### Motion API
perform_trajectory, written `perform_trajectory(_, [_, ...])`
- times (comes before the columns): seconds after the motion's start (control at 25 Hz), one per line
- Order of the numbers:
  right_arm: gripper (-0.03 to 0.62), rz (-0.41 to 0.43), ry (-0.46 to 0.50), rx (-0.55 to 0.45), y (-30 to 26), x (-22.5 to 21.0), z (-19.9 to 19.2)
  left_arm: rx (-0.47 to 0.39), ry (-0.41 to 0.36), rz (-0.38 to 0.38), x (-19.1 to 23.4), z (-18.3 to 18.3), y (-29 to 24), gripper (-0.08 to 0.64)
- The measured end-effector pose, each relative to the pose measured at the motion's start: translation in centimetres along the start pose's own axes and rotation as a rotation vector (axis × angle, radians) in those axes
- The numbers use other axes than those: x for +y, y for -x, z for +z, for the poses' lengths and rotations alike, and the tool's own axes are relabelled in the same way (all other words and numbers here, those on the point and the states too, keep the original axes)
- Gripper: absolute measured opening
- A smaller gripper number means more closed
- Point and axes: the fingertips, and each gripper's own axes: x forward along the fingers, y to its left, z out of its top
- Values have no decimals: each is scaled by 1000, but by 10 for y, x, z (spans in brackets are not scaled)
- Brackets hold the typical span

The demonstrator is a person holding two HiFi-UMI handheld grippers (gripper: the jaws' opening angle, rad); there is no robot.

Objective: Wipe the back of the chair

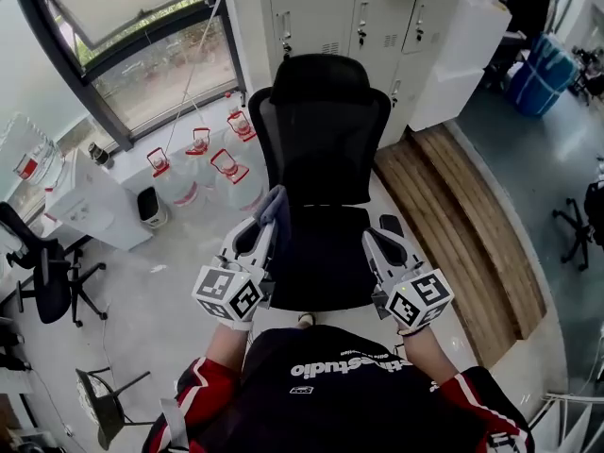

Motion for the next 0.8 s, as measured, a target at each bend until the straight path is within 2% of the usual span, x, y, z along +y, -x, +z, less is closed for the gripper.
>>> perform_trajectory(0.28, [15,-20,-2,8,-98,-35,24,21,25,14,90,14,-72,63])
perform_trajectory(0.4, [15,-40,-4,6,-126,-50,30,39,11,21,123,16,-100,63])
perform_trajectory(0.56, [15,-81,-25,11,-143,-66,33,58,-14,51,164,14,-130,63])
perform_trajectory(0.8, [15,-127,-36,9,-153,-86,35,48,67,134,236,-6,-171,63])
